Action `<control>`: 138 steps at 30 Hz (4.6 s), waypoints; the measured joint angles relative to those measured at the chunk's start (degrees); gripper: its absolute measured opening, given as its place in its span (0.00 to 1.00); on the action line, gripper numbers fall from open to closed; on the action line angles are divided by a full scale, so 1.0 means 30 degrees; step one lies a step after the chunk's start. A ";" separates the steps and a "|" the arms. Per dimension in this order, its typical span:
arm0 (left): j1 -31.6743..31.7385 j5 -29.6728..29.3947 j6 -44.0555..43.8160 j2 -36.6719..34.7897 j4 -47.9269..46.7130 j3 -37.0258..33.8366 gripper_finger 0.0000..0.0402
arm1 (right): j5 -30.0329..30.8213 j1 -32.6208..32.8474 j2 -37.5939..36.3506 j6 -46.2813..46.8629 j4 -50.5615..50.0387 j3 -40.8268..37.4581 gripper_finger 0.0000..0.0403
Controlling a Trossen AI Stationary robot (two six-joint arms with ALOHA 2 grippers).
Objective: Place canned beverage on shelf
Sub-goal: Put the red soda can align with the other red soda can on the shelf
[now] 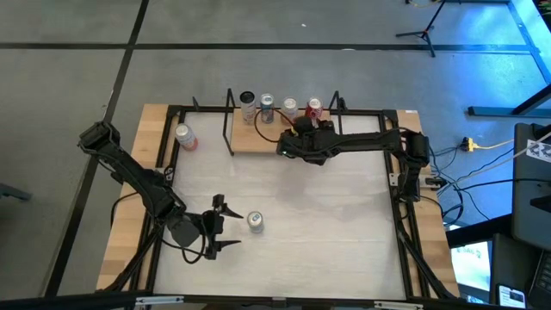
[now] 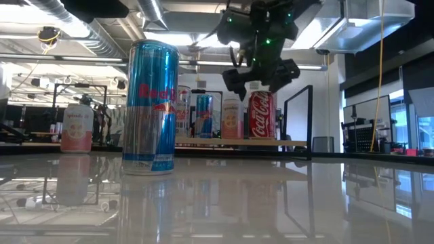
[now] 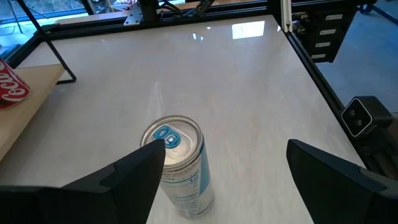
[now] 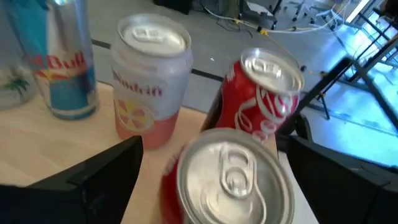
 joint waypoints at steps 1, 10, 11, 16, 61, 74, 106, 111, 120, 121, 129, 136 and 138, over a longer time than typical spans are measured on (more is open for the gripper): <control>0.0000 -0.0003 0.0001 0.0000 0.0000 0.0000 0.81 | 0.0090 0.0000 0.0000 -0.0210 -0.0109 0.0225 0.97; 0.0000 -0.0007 0.0003 0.0000 -0.0015 0.0000 0.81 | 0.0942 0.0000 -0.0007 -0.0306 -0.2705 0.1971 0.97; -0.0004 -0.0007 0.0003 0.0000 -0.0015 0.0000 0.81 | 0.0945 0.0000 -0.0007 -0.0306 -0.3020 0.2165 0.97; 0.0000 -0.0011 0.0160 0.0000 -0.0014 0.0000 0.81 | 0.1095 0.0007 -0.0015 -0.0320 -0.4299 0.2948 0.97; 0.1500 -0.0925 -0.2223 0.0000 0.0220 0.0000 0.81 | -0.6258 0.4894 -1.4194 -1.4718 0.5953 -0.9435 0.97; 0.0098 -0.2042 -0.5785 0.2817 -0.0221 -0.0066 0.81 | -1.4227 0.6453 -1.2550 -1.5824 1.6221 -1.3487 0.97; 0.0521 -0.4893 -0.8170 0.5078 0.2426 -0.0044 0.81 | -0.5990 1.1963 -0.7610 -1.3723 1.5260 -1.3525 0.97; 0.0954 -0.4504 -0.7931 0.5165 0.2397 -0.0036 0.81 | -0.4337 1.1673 -0.7592 -1.4930 1.5706 -1.3518 0.97; 0.0947 -0.4488 -0.7880 0.5677 0.2164 -0.0036 0.81 | -0.5218 0.9183 -0.7584 -1.7768 1.5740 -1.3517 0.97; 0.0947 -0.4475 -0.7880 0.5715 0.2159 -0.0036 0.81 | -0.5448 0.8880 -0.7584 -1.7993 1.5872 -1.3517 0.97; 0.0831 -0.4096 -0.7509 0.5734 0.2127 -0.0036 0.81 | -0.5416 0.7174 -0.7577 -2.2180 1.6976 -1.3510 0.96; 0.0838 -0.3252 -0.6375 0.5734 0.2124 -0.0036 0.81 | -0.5197 0.5786 -0.7577 -2.4632 1.7477 -1.3510 0.75; 0.0831 -0.3099 -0.6326 0.5734 0.2125 -0.0036 0.81 | -0.5308 0.5410 -0.7577 -2.5263 1.7477 -1.3510 0.65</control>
